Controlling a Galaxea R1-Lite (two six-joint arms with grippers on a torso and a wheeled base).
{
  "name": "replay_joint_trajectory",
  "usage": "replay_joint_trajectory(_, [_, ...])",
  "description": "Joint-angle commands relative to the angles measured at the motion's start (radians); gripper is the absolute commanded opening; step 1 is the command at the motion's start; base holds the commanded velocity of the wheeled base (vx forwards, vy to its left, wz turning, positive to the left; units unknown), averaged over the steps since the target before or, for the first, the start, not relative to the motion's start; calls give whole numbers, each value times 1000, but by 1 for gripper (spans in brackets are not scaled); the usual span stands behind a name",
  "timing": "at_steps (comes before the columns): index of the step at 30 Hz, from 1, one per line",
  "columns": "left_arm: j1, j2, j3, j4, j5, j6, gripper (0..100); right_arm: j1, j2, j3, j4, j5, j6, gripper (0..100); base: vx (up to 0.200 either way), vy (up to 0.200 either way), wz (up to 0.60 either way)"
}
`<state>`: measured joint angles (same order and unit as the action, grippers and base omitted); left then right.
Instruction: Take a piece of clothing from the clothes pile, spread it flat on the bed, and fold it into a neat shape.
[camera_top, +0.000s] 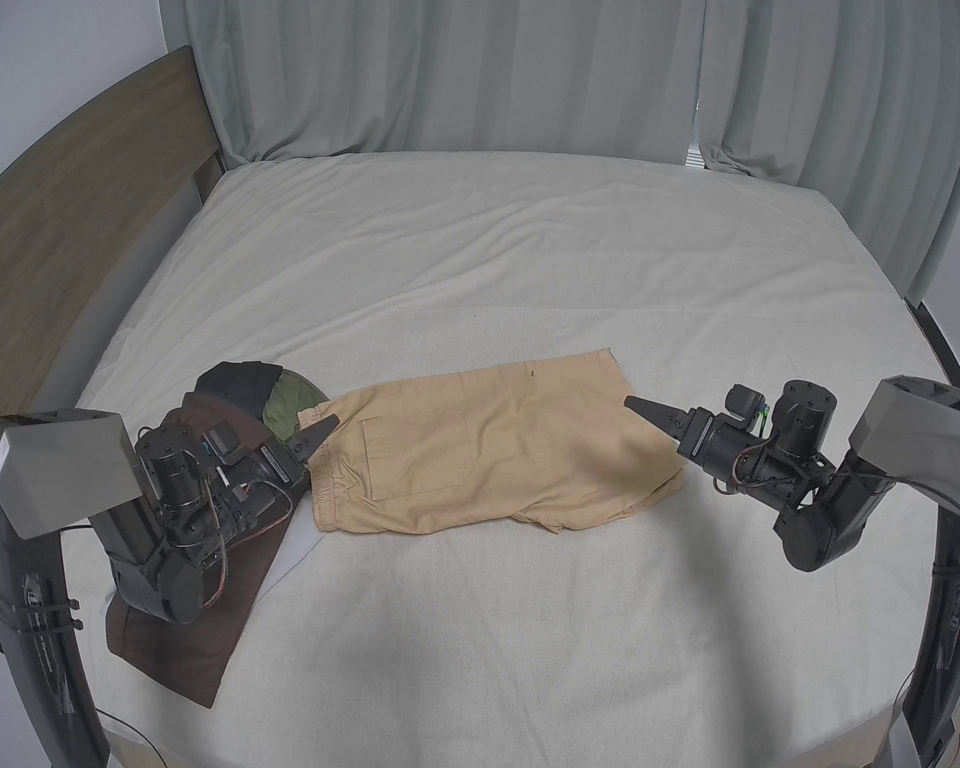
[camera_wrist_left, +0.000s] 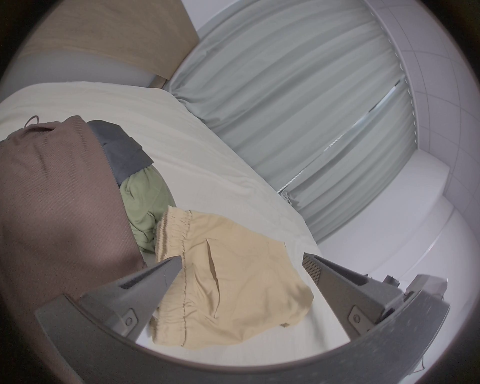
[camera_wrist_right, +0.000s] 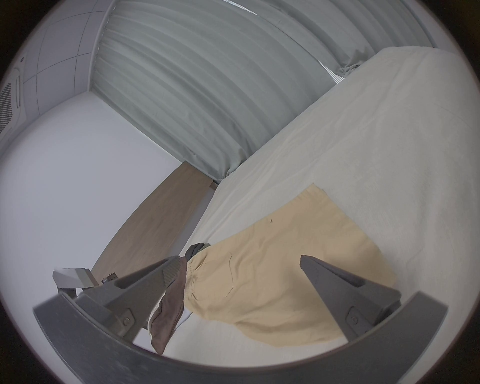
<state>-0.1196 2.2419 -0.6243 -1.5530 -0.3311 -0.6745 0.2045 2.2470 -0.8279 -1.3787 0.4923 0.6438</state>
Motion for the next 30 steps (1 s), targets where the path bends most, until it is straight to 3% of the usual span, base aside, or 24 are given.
replay_joint_trajectory(1, [-29, -22, 37, -2, 0, 46, 100, 23, -10, 87, -42, 0, -1, 100, 0, 0, 0])
replay_joint_trajectory(11, [-43, -22, 58, -2, 3, 127, 100, 61, -7, 171, -91, -1, 0, 100, 0, 0, 0])
replay_joint_trajectory(17, [-46, -21, 64, -2, 6, 173, 100, 98, 5, 177, -117, -70, 0, 100, 0, 0, 0])
replay_joint_trajectory(30, [-46, -21, 80, -2, 10, 296, 100, 122, 54, 237, -131, -77, 13, 100, 0, 0, 0])
